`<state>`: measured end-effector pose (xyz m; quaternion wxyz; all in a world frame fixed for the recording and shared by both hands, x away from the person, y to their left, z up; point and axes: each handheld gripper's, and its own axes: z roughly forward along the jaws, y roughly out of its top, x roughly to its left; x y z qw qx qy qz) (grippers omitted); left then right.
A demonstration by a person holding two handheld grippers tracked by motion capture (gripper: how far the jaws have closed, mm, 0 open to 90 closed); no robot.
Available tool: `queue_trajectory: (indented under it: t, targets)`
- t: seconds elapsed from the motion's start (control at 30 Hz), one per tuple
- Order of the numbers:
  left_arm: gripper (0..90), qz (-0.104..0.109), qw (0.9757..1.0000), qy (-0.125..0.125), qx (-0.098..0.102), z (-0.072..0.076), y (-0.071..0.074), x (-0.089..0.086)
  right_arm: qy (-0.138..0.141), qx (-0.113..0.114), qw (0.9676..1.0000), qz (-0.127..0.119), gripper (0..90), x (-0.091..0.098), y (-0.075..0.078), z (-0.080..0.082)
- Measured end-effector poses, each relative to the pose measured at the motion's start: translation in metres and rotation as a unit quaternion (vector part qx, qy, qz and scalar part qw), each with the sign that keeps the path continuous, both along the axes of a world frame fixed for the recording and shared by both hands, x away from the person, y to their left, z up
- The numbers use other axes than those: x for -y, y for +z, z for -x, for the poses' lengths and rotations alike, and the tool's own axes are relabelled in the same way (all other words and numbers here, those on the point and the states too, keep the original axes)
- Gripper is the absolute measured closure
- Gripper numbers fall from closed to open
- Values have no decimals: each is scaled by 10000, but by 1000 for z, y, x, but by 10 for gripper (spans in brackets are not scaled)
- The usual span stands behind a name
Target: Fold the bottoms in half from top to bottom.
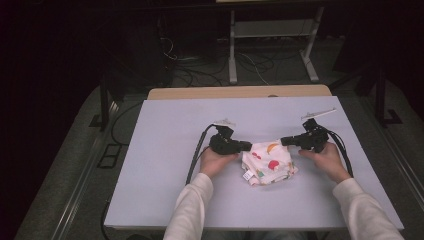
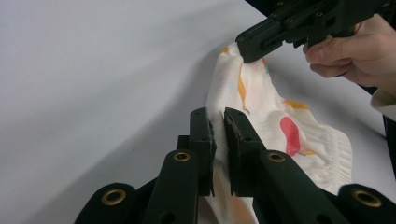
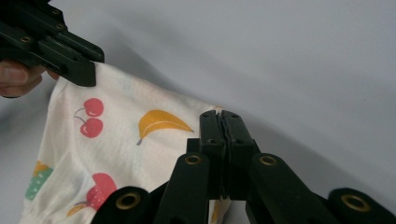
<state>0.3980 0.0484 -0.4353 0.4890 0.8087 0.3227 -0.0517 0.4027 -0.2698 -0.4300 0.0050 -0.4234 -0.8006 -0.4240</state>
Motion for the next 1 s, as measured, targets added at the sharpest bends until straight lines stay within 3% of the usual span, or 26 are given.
queue_trajectory:
  t: [0.3, 0.53, 0.8, 1.0]
  targets:
    - [811, -57, 9999, 5, 93, -2, 10, -17, 36, 35, 10000, -23, 868, -16, 7, -1]
    - [811, -157, 9998, 58, 96, -9, 9, -30, 5, 44, 10000, -22, 868, -32, 3, -6]
    - [812, -51, 9999, 127, 77, -19, 5, -43, -71, 54, 10000, -39, 868, -43, 4, -11]
    - [811, -149, 9997, 70, 158, -25, 11, -46, -146, 117, 9998, -32, 868, -50, 6, -14]
